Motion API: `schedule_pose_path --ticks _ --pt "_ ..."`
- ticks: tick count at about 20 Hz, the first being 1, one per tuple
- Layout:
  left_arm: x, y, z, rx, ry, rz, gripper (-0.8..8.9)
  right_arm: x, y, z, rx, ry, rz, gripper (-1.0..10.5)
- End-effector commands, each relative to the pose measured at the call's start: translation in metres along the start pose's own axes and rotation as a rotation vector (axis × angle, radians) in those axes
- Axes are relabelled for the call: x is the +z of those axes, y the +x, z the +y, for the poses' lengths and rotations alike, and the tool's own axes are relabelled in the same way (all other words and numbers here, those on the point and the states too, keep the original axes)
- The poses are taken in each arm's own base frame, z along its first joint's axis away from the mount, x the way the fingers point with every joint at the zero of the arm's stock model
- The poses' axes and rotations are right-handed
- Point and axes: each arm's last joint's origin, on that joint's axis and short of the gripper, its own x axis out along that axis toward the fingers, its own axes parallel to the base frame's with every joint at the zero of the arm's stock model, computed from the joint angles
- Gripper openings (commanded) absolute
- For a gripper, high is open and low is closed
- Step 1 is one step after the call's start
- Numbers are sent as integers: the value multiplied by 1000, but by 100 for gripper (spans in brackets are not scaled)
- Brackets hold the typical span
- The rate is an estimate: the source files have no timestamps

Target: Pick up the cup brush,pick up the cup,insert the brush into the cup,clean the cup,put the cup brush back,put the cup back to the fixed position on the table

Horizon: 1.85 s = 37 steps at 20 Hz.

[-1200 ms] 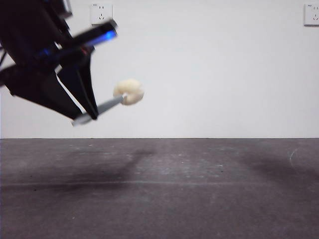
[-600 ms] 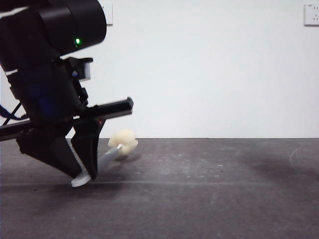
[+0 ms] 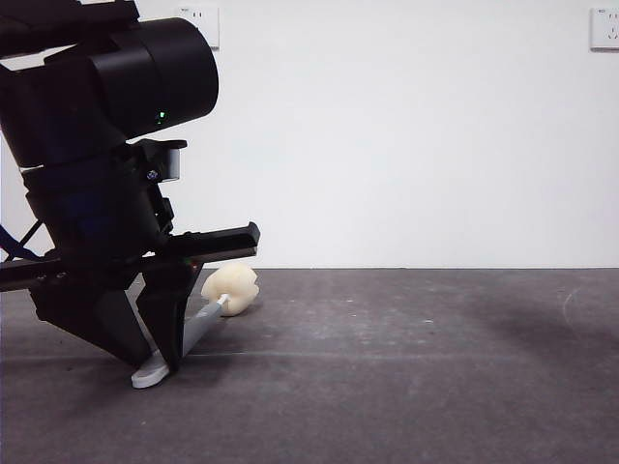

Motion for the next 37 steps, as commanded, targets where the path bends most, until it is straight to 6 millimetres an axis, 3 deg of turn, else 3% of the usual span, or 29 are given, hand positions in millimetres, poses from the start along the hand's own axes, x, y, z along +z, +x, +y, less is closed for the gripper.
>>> schedule_pose_path --ticks 1,3,4,8,14,19,24,31,37 --pt "-6 7 3 13 4 44 167 2 -1 0 6 -1 -12 -17" --pt "-6 7 2 -5 21 57 398 2 -1 0 7 -8 -12 -17" --pt "-6 7 2 -8 29 60 437 2 -1 0 6 -10 -12 -17" --pt "-2 -3 2 -30 33 28 440 2 -1 0 7 -37 -13 -17" --pt "8 -36 2 -104 55 -81 440 4 1 2 8 -79 -27 -17" --pt "10 -58 5 -140 70 -130 440 -3 15 8 34 -127 -40 -17" --pt "10 -104 17 -204 98 -233 440 -34 46 12 25 -170 -24 -17" --pt "-16 -175 54 -273 102 -343 440 -91 78 1 43 -147 -62 -17" --pt "-38 -199 72 -316 118 -358 440 -106 121 4 112 -218 -37 -17"
